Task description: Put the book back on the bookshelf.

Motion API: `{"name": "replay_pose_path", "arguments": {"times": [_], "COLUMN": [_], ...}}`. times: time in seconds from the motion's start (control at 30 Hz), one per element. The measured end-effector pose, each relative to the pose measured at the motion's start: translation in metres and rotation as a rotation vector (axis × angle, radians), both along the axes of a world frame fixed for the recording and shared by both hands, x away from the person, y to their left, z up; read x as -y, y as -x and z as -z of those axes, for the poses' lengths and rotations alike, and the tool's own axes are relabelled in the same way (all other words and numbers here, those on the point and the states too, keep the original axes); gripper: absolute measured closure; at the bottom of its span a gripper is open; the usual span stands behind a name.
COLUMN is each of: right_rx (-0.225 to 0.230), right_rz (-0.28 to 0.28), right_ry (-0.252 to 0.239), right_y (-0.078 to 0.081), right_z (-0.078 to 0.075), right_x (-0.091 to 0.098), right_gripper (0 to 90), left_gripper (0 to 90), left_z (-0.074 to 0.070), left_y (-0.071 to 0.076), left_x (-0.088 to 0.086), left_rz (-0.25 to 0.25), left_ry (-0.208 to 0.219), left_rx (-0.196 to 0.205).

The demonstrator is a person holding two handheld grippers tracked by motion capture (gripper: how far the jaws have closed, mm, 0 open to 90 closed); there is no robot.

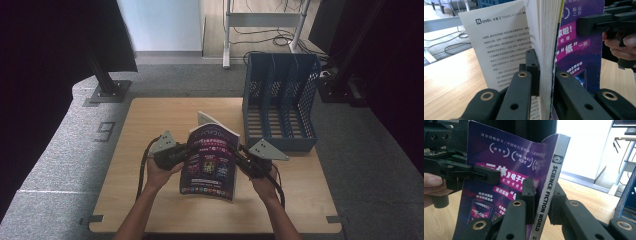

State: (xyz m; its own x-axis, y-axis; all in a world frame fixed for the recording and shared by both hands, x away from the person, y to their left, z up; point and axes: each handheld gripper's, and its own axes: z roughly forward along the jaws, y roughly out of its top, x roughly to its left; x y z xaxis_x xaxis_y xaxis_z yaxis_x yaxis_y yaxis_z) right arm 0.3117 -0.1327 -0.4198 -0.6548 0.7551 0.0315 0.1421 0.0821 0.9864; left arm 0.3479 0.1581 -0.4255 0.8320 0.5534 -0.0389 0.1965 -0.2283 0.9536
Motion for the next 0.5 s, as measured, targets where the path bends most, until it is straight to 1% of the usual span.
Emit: {"name": "replay_pose_path", "arguments": {"times": [0.07, 0.17, 0.3, 0.4, 0.5], "right_rx": [0.003, 0.025, 0.07, 0.08, 0.083], "right_rz": [0.001, -0.002, 0.001, -0.005, -0.013], "right_ry": [-0.001, 0.004, 0.01, 0.016, 0.025], "right_y": [0.0, 0.001, 0.003, 0.006, 0.009], "right_z": [0.0, -0.004, -0.013, -0.014, -0.008], "right_x": [0.0, 0.0, 0.0, 0.001, 0.003], "right_gripper": [77.5, 77.6, 78.3, 78.6, 79.2], "left_gripper": [87.0, 86.9, 86.9, 86.7, 86.6], "left_z": [-0.001, -0.005, -0.014, -0.012, -0.005], "left_y": [0.0, -0.001, 0.0, 0.003, 0.006], "left_x": [0.0, 0.001, 0.003, 0.003, 0.004], "left_rz": [-0.003, -0.008, -0.009, -0.001, 0.003], "left_ry": [0.0, 0.007, 0.011, 0.005, -0.002], "left_rx": [0.008, 0.014, 0.038, 0.038, 0.031]}}
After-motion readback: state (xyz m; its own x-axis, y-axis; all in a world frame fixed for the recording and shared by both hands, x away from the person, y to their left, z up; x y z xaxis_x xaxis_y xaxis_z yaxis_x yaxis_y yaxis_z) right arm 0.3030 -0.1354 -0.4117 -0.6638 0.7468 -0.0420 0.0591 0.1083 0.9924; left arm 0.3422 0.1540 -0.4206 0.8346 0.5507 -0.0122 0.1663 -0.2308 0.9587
